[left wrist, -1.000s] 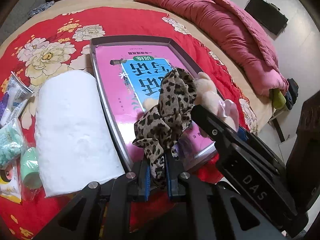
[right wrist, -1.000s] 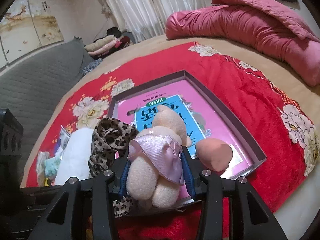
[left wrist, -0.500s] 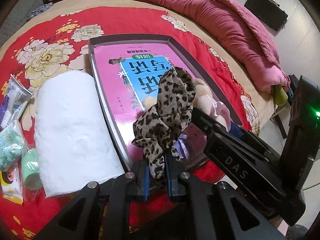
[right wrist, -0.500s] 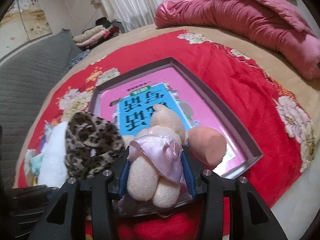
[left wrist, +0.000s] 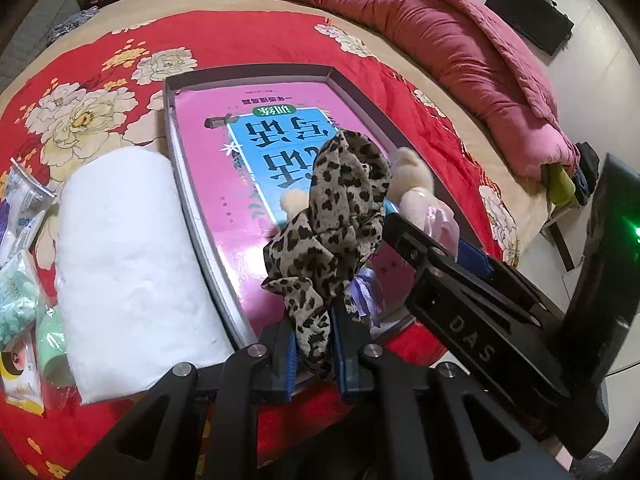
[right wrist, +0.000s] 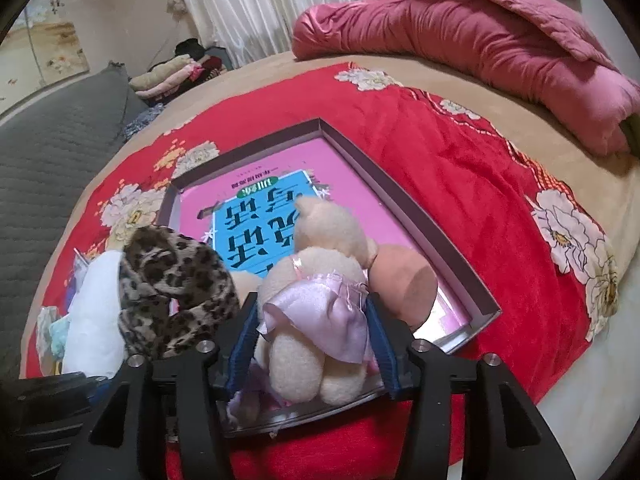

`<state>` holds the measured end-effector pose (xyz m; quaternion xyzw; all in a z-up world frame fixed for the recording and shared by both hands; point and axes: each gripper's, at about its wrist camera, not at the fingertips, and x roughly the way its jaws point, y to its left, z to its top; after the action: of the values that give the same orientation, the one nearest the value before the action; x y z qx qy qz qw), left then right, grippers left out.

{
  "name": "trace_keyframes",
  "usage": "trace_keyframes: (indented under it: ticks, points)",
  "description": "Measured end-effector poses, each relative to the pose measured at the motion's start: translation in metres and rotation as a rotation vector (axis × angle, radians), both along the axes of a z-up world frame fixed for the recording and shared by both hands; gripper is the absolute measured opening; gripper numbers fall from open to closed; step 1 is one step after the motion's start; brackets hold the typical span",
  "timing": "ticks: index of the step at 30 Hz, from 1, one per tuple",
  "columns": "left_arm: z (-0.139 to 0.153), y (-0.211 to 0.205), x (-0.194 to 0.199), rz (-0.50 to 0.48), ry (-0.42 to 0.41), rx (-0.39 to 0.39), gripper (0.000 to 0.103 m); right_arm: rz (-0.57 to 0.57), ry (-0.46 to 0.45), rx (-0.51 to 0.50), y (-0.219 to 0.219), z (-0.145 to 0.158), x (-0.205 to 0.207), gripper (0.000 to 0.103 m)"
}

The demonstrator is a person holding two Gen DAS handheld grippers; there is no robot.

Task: Organize soft objects
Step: 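Carry the leopard scrunchie and pink plush over the pink tray with both tools, then open the right tool to drop the plush while the left tool lowers and releases the scrunchie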

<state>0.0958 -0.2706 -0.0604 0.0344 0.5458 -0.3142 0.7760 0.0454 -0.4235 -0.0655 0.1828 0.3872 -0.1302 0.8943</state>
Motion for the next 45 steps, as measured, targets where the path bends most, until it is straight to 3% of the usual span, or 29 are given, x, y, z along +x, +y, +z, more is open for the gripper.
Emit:
trace_keyframes:
  ticks: [5,12,21,27,45]
  points:
    - [-0.001,-0.007,0.003,-0.01,0.012,-0.004,0.017,-0.031,-0.051,-0.01,-0.003,0.009,-0.01,0.06]
    - [-0.001,-0.012,-0.002,-0.04,0.002,-0.004,0.029,-0.094,-0.103,-0.038,-0.01,0.02,-0.02,0.062]
    - [0.007,-0.009,-0.005,-0.031,-0.019,-0.024,0.038,-0.121,-0.102,-0.038,-0.015,0.019,-0.022,0.065]
    - [0.02,-0.002,-0.003,-0.004,-0.063,-0.044,0.05,-0.128,-0.101,-0.03,-0.018,0.018,-0.022,0.065]
    - [0.025,0.026,-0.008,0.035,-0.058,-0.071,0.052,-0.126,-0.098,-0.027,-0.017,0.016,-0.022,0.065]
